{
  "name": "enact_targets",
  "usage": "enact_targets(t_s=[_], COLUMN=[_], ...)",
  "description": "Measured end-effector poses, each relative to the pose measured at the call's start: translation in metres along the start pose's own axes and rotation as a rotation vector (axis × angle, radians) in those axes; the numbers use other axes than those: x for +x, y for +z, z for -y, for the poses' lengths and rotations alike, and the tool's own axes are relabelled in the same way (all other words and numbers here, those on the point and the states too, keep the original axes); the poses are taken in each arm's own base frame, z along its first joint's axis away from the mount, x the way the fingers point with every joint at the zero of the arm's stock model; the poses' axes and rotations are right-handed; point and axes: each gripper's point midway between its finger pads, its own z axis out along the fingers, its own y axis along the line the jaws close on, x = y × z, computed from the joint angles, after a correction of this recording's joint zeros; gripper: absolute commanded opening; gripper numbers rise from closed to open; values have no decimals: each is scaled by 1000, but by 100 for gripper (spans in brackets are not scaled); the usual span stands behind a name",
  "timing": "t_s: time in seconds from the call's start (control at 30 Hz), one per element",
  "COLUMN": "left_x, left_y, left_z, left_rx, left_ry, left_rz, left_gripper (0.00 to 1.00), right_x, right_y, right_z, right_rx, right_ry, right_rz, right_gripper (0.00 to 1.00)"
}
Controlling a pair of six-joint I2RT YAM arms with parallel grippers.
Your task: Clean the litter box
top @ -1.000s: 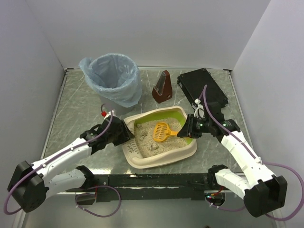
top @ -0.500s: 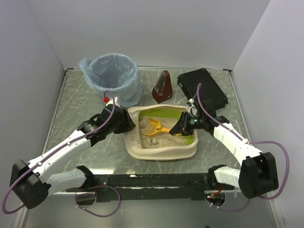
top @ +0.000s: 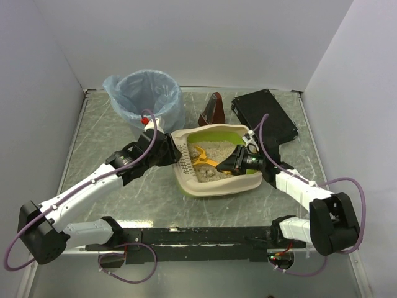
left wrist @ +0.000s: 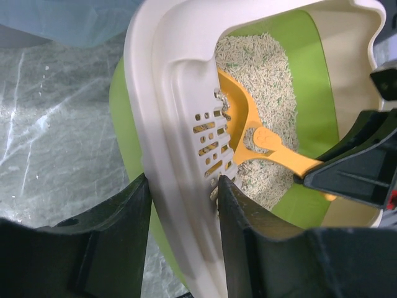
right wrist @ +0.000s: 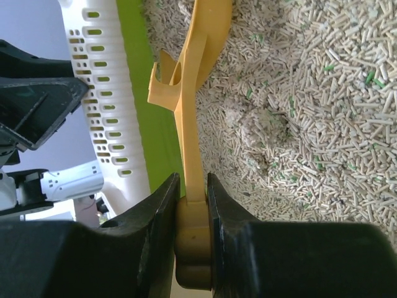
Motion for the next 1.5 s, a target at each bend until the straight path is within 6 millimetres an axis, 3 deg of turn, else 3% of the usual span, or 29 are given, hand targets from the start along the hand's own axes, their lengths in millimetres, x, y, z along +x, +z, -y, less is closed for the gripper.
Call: enact_targets(t_s=[0.37, 0.57, 0.87, 1.17, 1.5], left_x=[-9, -5, 10, 22, 34], left_y=[-6, -11, -11, -3, 3], left_z=[3, 0, -13, -30, -33], left_rx=[-6, 7, -20, -38, -20], left_ry=[-65, -114, -180, -233, -286], left_rz=[59, 78, 66, 38, 0], left_gripper=[1, 1, 1, 1, 1], right_x=[-1, -12, -33, -32, -20], right_y=[3, -12, -37, -62, -74], right_z=[-2, -11, 2, -3, -6], right_rx=[-100, -80, -47, -92, -129], right_ry=[34, -7, 22, -18, -43], right_rz=[61, 161, 289, 351, 313], right_gripper=[0, 0, 0, 0, 0])
